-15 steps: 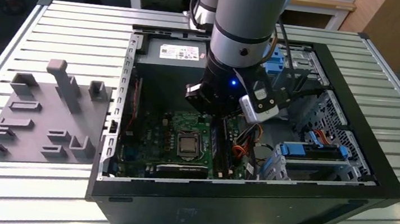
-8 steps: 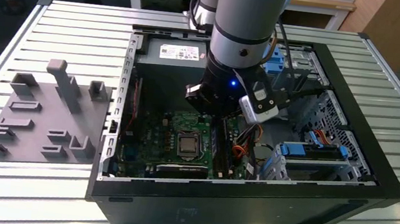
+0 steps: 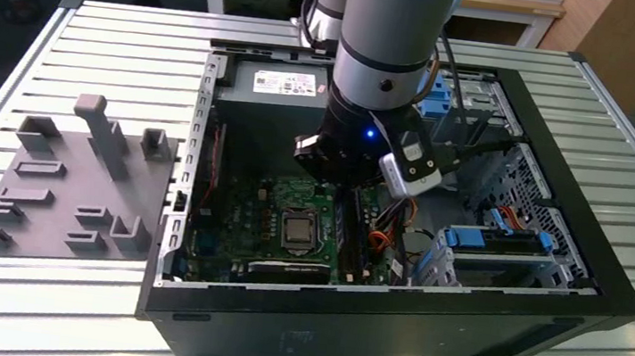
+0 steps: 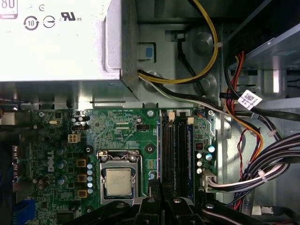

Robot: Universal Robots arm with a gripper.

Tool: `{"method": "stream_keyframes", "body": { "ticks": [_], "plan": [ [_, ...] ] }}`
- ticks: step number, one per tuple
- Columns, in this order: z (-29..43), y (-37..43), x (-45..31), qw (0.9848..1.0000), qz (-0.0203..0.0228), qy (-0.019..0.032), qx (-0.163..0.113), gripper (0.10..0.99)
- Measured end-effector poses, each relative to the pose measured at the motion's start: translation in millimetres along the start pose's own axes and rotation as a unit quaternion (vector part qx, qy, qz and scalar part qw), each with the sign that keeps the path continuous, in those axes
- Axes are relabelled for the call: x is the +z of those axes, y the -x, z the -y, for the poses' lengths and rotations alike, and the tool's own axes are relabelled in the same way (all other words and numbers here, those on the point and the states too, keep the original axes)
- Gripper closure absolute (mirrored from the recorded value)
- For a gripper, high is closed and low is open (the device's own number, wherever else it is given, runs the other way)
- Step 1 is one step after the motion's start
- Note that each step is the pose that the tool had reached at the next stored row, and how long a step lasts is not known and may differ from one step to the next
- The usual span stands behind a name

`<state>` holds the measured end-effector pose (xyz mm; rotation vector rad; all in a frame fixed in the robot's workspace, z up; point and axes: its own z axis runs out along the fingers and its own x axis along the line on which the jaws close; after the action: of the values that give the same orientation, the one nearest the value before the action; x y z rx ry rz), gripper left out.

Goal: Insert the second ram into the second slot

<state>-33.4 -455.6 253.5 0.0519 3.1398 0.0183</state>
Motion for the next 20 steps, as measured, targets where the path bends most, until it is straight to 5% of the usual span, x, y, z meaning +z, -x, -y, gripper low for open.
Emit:
{"method": "stream_keyframes", "body": {
  "ticks": [20],
  "plan": [
    [1.9,0.2,6.9,1.0,0.0,0.0013,0.003,0.953]
  ]
}}
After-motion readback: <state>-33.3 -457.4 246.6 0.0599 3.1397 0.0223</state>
